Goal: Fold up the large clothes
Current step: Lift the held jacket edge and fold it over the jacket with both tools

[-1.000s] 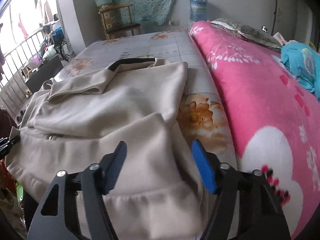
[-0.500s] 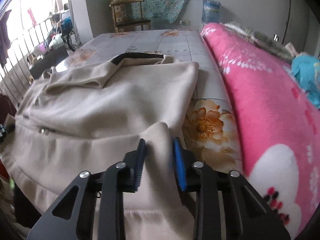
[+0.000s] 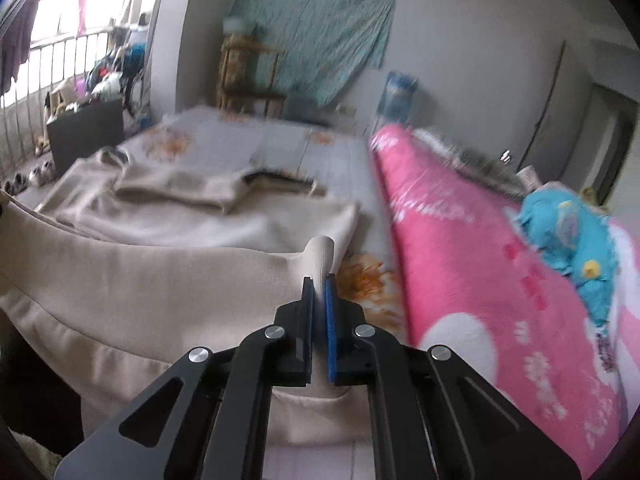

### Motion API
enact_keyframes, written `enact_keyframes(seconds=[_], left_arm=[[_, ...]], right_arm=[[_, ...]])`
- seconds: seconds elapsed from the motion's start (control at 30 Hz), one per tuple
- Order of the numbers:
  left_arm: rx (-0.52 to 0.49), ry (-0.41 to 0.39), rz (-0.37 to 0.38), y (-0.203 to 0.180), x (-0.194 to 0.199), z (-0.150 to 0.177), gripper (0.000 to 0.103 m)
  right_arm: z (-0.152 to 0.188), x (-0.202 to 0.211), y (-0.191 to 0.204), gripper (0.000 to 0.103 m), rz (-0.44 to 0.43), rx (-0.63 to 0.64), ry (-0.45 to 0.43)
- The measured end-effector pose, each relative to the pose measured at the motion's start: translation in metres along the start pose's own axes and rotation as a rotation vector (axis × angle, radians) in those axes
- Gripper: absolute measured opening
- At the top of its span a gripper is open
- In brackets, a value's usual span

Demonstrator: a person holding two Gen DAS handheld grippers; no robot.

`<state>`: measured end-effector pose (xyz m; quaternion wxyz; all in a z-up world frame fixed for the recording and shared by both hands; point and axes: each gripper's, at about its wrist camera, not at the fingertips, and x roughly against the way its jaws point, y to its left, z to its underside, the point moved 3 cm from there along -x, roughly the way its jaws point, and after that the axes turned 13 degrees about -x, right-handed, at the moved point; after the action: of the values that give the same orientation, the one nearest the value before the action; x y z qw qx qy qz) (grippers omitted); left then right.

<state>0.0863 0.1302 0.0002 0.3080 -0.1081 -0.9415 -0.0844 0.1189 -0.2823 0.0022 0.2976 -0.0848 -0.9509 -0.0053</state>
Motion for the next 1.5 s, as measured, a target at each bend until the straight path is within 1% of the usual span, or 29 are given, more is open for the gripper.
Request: enact_keyframes(seconds=[0.07, 0.13, 0.23, 0.3, 0.37, 0.43, 0.5, 0.57, 0.63, 0.67, 0.73, 0.77, 0.8, 0.83, 0.87, 0.9, 0.97, 1.0, 1.07, 1.1, 1.13, 1.23, 1.27, 1.3, 1.33, 1.37, 1.43, 1.47, 1.5], left_arm=[[0.014, -0.042, 0.016, 0.003, 0.017, -0.009, 0.005], [0.014, -0.096, 0.032, 0.009, 0.031, -0.027, 0.005], [0.001, -0.154, 0.037, 0.019, 0.033, -0.059, 0.005], [-0.01, -0.181, 0.032, 0.028, 0.025, -0.082, 0.005], [-0.03, -0.192, 0.017, 0.036, 0.009, -0.104, 0.005], [-0.049, -0.18, 0.013, 0.047, -0.022, -0.13, 0.005], [-0.062, -0.148, 0.016, 0.055, -0.056, -0.15, 0.005], [-0.064, -0.104, 0.017, 0.064, -0.093, -0.163, 0.005], [-0.049, -0.023, 0.025, 0.074, -0.144, -0.169, 0.005], [-0.042, 0.013, 0.033, 0.076, -0.163, -0.166, 0.005], [-0.03, 0.133, 0.055, 0.08, -0.213, -0.153, 0.008], [-0.035, 0.209, 0.044, 0.081, -0.238, -0.142, 0.012], [-0.046, 0.251, 0.03, 0.082, -0.251, -0.135, 0.017], [-0.05, 0.278, 0.018, 0.084, -0.26, -0.127, 0.022], [-0.04, 0.278, 0.009, 0.089, -0.261, -0.124, 0.029], [-0.025, 0.259, 0.007, 0.092, -0.255, -0.124, 0.031], [0.015, 0.206, 0.005, 0.102, -0.233, -0.127, 0.031], [0.026, 0.189, 0.005, 0.105, -0.226, -0.129, 0.031], [0.059, 0.132, 0.028, 0.11, -0.196, -0.128, 0.031], [0.071, 0.115, 0.051, 0.111, -0.185, -0.128, 0.031], [0.087, 0.097, 0.096, 0.107, -0.171, -0.124, 0.031], [0.114, 0.106, 0.222, 0.09, -0.142, -0.102, 0.031], [0.119, 0.115, 0.248, 0.084, -0.137, -0.095, 0.031], [0.122, 0.145, 0.283, 0.074, -0.133, -0.08, 0.031], [0.12, 0.168, 0.295, 0.068, -0.134, -0.07, 0.031], [0.109, 0.2, 0.283, 0.062, -0.137, -0.056, 0.031], [0.108, 0.251, 0.235, 0.059, -0.146, -0.037, 0.031], [0.135, 0.27, 0.224, 0.063, -0.148, -0.027, 0.031], [0.153, 0.266, 0.22, 0.067, -0.146, -0.023, 0.031]], right_arm=[[-0.01, 0.017, -0.002, 0.005, -0.002, -0.018, -0.04], [-0.023, 0.026, -0.004, 0.005, -0.019, -0.041, -0.071], [-0.052, 0.028, -0.007, 0.005, -0.047, -0.068, -0.125], [-0.074, 0.019, -0.009, 0.005, -0.057, -0.077, -0.152], [-0.102, -0.003, -0.012, 0.005, -0.08, -0.101, -0.159], [-0.123, -0.028, -0.014, 0.005, -0.108, -0.125, -0.146], [-0.148, -0.069, -0.013, 0.005, -0.134, -0.146, -0.11], [-0.159, -0.106, -0.008, 0.005, -0.14, -0.151, -0.074], [-0.164, -0.156, 0.001, 0.005, -0.136, -0.149, -0.016], [-0.162, -0.186, 0.006, 0.005, -0.133, -0.146, 0.027], [-0.151, -0.227, 0.014, 0.006, -0.112, -0.131, 0.107], [-0.141, -0.256, 0.017, 0.007, -0.099, -0.121, 0.19], [-0.133, -0.273, 0.018, 0.01, -0.072, -0.117, 0.246], [-0.127, -0.283, 0.017, 0.01, -0.045, -0.112, 0.282], [-0.123, -0.285, 0.013, 0.013, -0.025, -0.114, 0.293], [-0.124, -0.279, 0.009, 0.021, -0.024, -0.122, 0.276], [-0.129, -0.254, -0.003, 0.03, 0.001, -0.134, 0.206], [-0.132, -0.243, -0.008, 0.031, 0.011, -0.134, 0.18], [-0.133, -0.214, -0.017, 0.031, 0.013, -0.137, 0.141], [-0.131, -0.196, -0.02, 0.031, -0.016, -0.147, 0.134], [-0.128, -0.182, -0.022, 0.031, -0.046, -0.158, 0.139], [-0.103, -0.148, -0.025, 0.031, -0.142, -0.182, 0.19], [-0.095, -0.141, -0.027, 0.031, -0.168, -0.192, 0.209], [-0.078, -0.134, -0.027, 0.031, -0.208, -0.219, 0.246], [-0.064, -0.131, -0.027, 0.031, -0.234, -0.237, 0.281], [-0.047, -0.133, -0.027, 0.03, -0.237, -0.249, 0.319], [-0.017, -0.142, -0.033, 0.028, -0.184, -0.264, 0.395], [-0.007, -0.146, -0.036, 0.025, -0.158, -0.274, 0.419], [0.001, -0.146, -0.042, 0.025, -0.156, -0.301, 0.423]])
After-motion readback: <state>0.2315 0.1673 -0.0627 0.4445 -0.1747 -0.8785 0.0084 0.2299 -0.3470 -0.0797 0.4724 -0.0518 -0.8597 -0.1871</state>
